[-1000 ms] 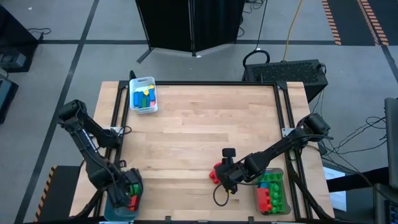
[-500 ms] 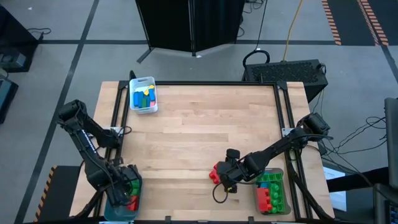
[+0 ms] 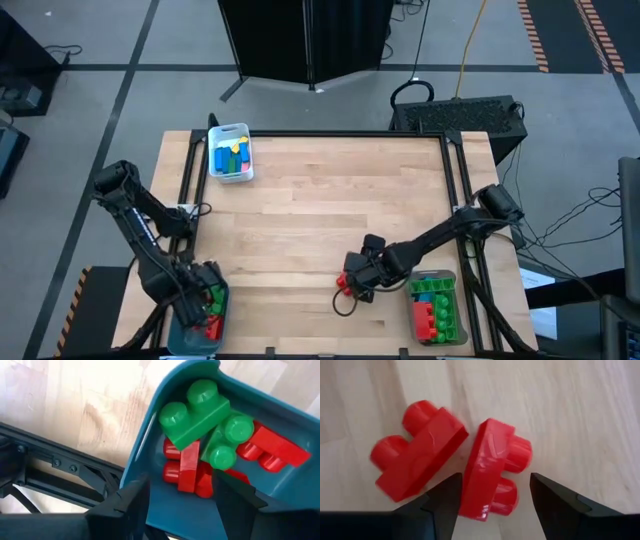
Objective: Sort blocks by size
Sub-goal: Put the red 2 stud gamepiece into the blue bin
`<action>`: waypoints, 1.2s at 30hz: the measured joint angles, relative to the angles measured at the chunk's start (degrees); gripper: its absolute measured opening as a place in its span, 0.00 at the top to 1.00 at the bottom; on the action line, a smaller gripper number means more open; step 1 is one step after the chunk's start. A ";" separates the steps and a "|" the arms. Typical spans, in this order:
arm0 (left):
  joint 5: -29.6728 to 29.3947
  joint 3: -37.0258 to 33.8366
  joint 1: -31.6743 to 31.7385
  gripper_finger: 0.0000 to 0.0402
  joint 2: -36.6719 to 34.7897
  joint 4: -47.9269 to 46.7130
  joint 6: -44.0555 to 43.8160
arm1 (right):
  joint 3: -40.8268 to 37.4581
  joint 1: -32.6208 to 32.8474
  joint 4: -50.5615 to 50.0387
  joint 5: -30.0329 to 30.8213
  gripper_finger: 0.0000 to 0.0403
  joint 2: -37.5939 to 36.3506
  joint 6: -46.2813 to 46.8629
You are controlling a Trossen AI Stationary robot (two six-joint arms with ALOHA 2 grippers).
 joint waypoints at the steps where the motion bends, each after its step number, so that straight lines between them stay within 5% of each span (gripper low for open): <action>1: 0.02 0.00 0.27 0.51 0.00 0.04 0.00 | 0.00 -0.13 -0.19 0.12 0.46 0.00 -0.08; 10: -1.38 0.06 3.03 0.51 0.00 0.22 1.74 | 0.00 -1.33 -1.62 1.57 0.56 0.00 -5.19; 24: -36.34 9.38 6.10 0.51 -0.02 1.38 16.81 | 0.00 -1.28 -1.12 4.31 0.82 0.00 -9.84; 36: -47.86 9.38 10.58 0.51 0.45 15.89 29.87 | 0.13 0.02 -1.07 10.41 0.99 -0.15 -13.48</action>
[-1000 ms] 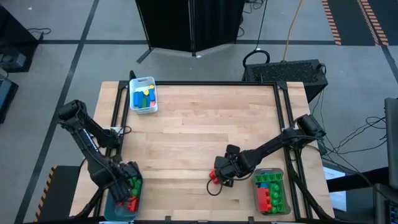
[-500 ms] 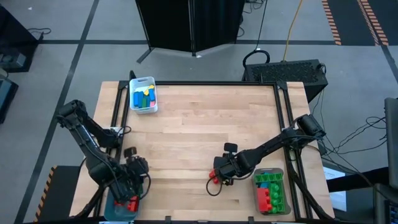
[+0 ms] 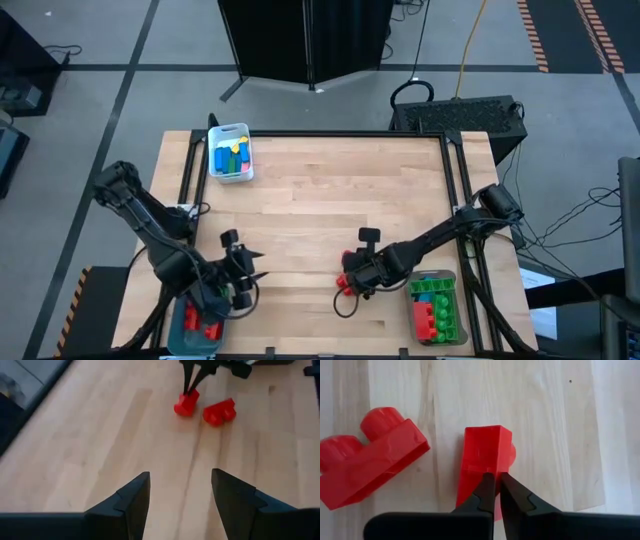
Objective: Sort blocks by size
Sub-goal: Put the red 2 stud gamepiece into the blue bin
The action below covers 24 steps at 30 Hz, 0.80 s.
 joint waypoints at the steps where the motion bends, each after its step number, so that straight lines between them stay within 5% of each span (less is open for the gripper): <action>1: -0.72 0.00 0.28 0.51 0.38 0.74 1.27 | 0.00 0.11 -0.01 0.31 0.99 0.04 0.00; 19: -3.89 -0.11 7.66 0.51 15.05 8.20 16.60 | -0.17 0.86 3.79 2.76 1.00 -3.32 -3.83; 24: -5.82 -0.11 9.27 0.51 18.16 16.35 23.30 | -0.17 0.86 9.54 2.87 1.00 -6.15 -7.52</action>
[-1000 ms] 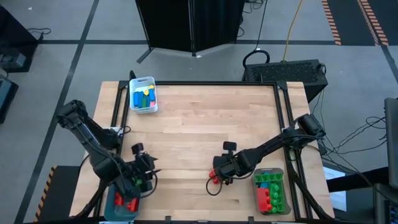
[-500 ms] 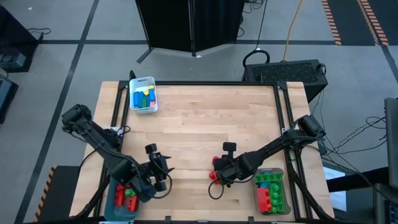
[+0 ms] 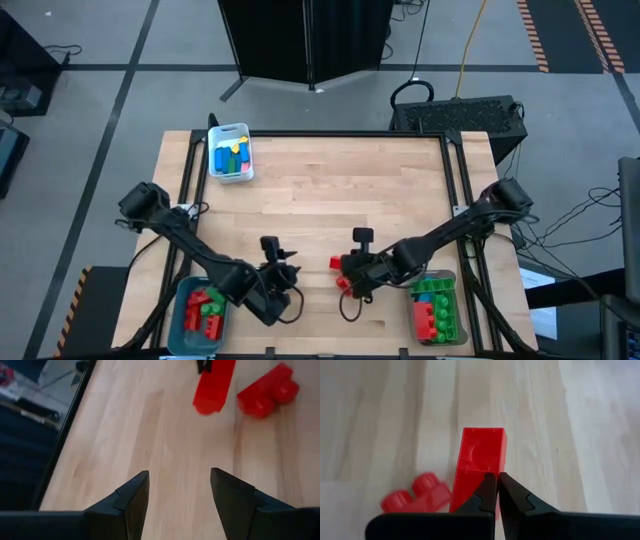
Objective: Sort blocks by size
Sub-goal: Put the red 2 stud gamepiece into the blue bin
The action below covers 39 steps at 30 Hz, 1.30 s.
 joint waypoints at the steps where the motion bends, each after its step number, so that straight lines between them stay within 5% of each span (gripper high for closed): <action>1: 0.01 0.00 0.23 0.51 0.27 1.97 2.21 | 0.00 0.00 1.02 -0.01 1.00 -0.49 -0.92; 6: 1.34 0.00 1.25 0.49 0.45 7.91 8.15 | 0.02 0.25 5.74 -0.19 1.00 -2.20 -4.78; 17: 4.78 0.00 4.69 0.28 0.45 10.58 12.92 | 0.02 0.88 11.11 0.05 1.00 -2.27 -9.44; 26: 13.37 0.00 6.00 0.28 0.45 18.61 21.00 | 0.04 0.26 12.31 0.12 1.00 -2.27 -10.69; 39: 14.29 0.00 6.29 0.28 0.45 21.81 23.46 | 0.09 0.35 15.81 -0.36 1.00 -2.27 -12.22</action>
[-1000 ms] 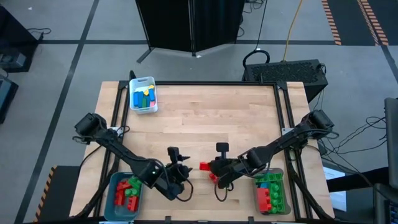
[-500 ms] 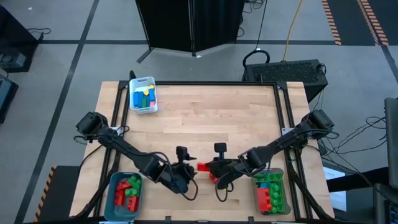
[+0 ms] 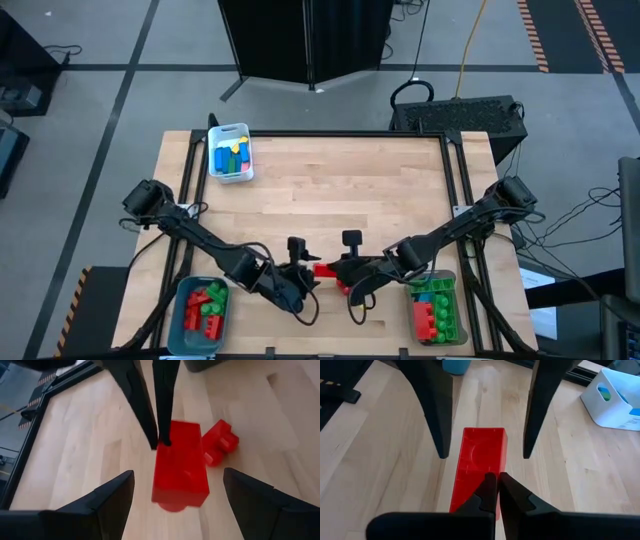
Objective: Sort blocks by size
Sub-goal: Put the red 2 stud gamepiece into the blue bin
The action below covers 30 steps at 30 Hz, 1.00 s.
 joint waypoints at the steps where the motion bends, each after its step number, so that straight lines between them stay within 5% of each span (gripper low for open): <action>1: 0.02 0.00 0.00 0.28 0.00 0.59 0.10 | 0.00 0.00 0.00 0.00 1.00 0.00 0.00; 23: 3.11 0.00 1.18 0.65 0.02 1.61 1.36 | 0.00 -0.22 1.64 -3.82 1.00 0.00 -1.09; 30: 2.70 0.00 1.01 0.70 0.02 0.96 -0.13 | 0.00 -0.20 1.57 -3.74 0.94 0.00 -1.07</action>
